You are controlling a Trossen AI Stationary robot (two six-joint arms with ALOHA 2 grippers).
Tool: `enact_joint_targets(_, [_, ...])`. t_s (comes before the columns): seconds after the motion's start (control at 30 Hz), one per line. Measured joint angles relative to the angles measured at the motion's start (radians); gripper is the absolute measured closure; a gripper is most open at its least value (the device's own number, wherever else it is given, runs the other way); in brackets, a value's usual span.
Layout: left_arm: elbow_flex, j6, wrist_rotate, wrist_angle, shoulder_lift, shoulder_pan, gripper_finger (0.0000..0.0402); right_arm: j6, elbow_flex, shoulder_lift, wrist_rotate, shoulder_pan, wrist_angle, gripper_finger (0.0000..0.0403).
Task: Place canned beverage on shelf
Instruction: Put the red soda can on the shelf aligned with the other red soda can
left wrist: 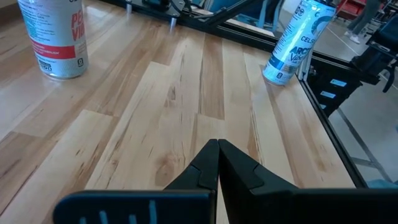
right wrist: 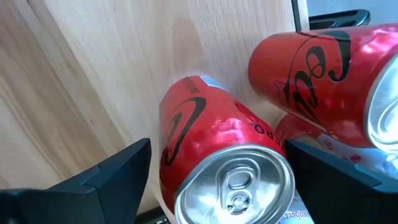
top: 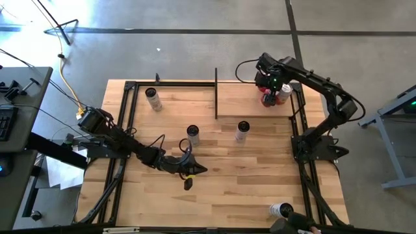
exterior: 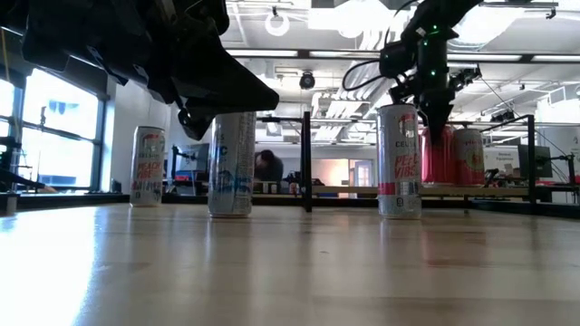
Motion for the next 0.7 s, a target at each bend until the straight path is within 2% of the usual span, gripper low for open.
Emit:
enact_joint_targets(0.27, [0.000,0.000,0.000,0.000,0.000,0.000,0.0401,0.002,0.021,0.000,0.003,0.002,0.015,0.0051])
enact_joint_targets(0.53, [0.000,0.000,0.001,0.000,0.000,0.000,0.0401,0.047,0.165,0.000,0.003,0.029,-0.039,0.0051])
enact_joint_targets(0.63, [0.000,0.000,0.001,0.000,0.000,0.000,0.0401,0.105,0.227,0.000,0.002,0.044,-0.147,0.0067])
enact_joint_targets(0.7, [0.000,0.000,0.001,0.000,0.000,0.000,0.0401,0.164,0.263,0.000,-0.001,0.053,-0.222,0.0096])
